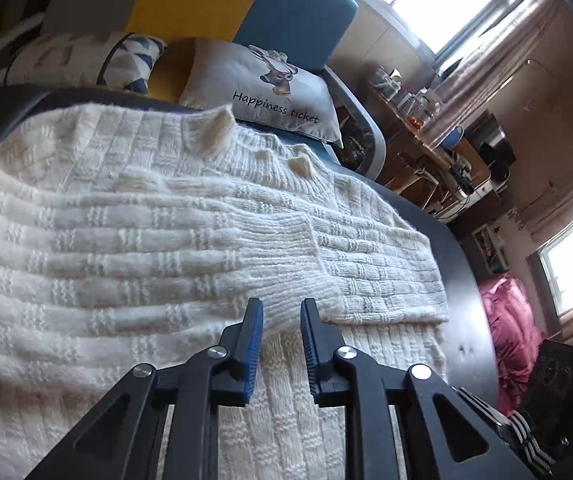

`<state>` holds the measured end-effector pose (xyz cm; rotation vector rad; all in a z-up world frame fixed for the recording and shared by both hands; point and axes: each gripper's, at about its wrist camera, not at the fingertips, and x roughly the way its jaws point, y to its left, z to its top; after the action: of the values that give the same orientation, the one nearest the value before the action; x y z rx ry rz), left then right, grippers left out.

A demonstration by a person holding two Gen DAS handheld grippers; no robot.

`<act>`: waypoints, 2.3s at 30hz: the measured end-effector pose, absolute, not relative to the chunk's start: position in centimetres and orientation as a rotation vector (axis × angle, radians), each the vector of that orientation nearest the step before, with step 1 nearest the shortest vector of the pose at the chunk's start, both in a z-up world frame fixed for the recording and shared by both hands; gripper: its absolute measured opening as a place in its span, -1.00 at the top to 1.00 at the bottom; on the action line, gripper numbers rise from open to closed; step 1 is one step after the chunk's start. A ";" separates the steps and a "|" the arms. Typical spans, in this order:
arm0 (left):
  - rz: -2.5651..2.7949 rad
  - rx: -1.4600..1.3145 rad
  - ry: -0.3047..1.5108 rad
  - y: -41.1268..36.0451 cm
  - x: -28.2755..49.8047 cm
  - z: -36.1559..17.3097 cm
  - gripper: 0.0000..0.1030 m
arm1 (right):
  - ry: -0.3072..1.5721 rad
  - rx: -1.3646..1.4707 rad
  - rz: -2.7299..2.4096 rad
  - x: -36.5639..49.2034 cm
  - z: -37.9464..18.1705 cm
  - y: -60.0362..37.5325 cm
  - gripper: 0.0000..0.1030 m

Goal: Fold clothes

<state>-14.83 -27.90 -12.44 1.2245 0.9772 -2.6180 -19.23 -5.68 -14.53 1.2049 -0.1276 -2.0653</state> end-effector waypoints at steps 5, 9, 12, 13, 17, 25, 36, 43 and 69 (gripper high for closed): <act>-2.660 1.101 1.044 -31.1 -9.6 -9.6 0.63 | -0.449 1.173 -1.894 -21.0 -14.4 -6.2 -0.02; -2.631 1.064 1.096 -34.7 -4.6 -9.4 0.60 | -0.686 1.227 -1.764 -23.2 -16.2 -7.5 -0.02; -2.577 1.068 1.147 -37.1 -1.7 -10.7 0.60 | -0.784 1.295 -1.712 -23.8 -18.6 -8.5 -0.02; -2.558 1.070 1.158 -37.8 -0.8 -11.2 0.60 | -0.789 1.306 -1.709 -23.7 -19.0 -8.9 -0.02; -2.484 1.065 1.197 -39.7 1.4 -12.9 0.60 | -0.795 1.297 -1.730 -23.7 -19.1 -10.2 -0.02; -2.469 1.057 1.221 -40.5 2.1 -13.8 0.60 | -0.596 1.332 -1.853 -23.8 -18.0 -13.3 0.82; -2.603 1.026 1.199 -38.7 2.2 -12.3 0.60 | -0.411 1.172 -1.925 -22.7 -12.2 -15.6 0.83; -2.683 1.031 1.100 -37.8 -1.4 -11.5 0.60 | -0.332 1.022 -1.912 -22.4 -5.1 -17.6 0.83; -2.577 1.122 1.129 -39.1 -0.4 -13.6 0.60 | -0.773 1.387 -1.680 -21.4 -19.8 -13.8 0.34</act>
<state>-0.35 -39.13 -13.65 1.1221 1.1294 -2.5768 -21.36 -13.77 -19.80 1.3869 -0.7733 -1.6801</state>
